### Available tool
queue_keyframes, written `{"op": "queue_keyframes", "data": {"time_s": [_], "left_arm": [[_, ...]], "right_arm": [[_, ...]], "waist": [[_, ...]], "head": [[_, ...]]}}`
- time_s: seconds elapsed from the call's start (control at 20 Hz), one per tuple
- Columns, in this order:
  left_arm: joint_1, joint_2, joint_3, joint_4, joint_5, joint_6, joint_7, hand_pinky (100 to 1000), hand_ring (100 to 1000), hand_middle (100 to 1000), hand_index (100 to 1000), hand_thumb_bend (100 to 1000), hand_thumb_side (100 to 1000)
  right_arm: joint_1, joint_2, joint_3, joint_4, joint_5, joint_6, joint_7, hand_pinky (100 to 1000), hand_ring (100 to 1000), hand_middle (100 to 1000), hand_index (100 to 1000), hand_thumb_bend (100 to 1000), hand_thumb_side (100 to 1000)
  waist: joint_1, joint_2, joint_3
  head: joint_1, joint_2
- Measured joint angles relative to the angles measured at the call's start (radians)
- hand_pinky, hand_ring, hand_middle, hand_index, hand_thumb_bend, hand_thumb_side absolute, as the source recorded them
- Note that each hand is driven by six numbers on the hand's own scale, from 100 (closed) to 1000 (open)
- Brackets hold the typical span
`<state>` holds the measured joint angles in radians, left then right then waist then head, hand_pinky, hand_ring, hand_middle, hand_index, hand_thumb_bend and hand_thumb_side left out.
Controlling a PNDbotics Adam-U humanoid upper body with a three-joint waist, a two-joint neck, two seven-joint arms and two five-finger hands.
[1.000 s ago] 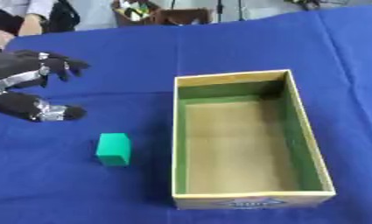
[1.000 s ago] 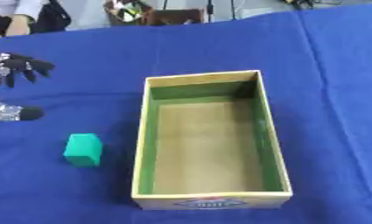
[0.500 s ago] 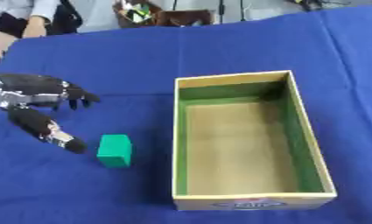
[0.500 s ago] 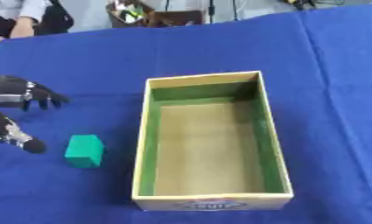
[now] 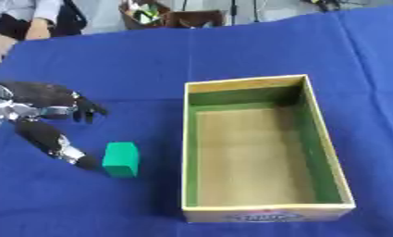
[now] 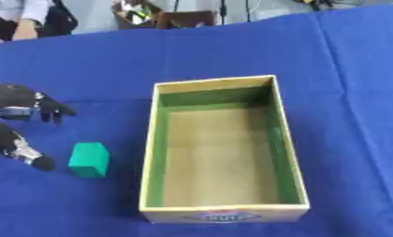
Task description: Pick up objects on the table and place them in the box.
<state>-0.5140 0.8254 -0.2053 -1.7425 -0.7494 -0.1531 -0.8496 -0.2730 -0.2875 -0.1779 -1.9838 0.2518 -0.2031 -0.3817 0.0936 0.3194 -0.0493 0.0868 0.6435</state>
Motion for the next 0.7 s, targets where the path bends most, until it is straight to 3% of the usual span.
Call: {"op": "queue_keyframes", "data": {"time_s": [0.7], "left_arm": [[-0.001, -0.069, -0.069, 0.021, -0.108, 0.013, 0.05, 547, 680, 695, 927, 764, 957]], "right_arm": [[0.001, 0.0, 0.0, 0.0, -0.003, 0.001, 0.005, 731, 838, 629, 773, 100, 769]], "waist": [[-0.002, 0.001, 0.002]], "head": [[0.008, 0.0]]}}
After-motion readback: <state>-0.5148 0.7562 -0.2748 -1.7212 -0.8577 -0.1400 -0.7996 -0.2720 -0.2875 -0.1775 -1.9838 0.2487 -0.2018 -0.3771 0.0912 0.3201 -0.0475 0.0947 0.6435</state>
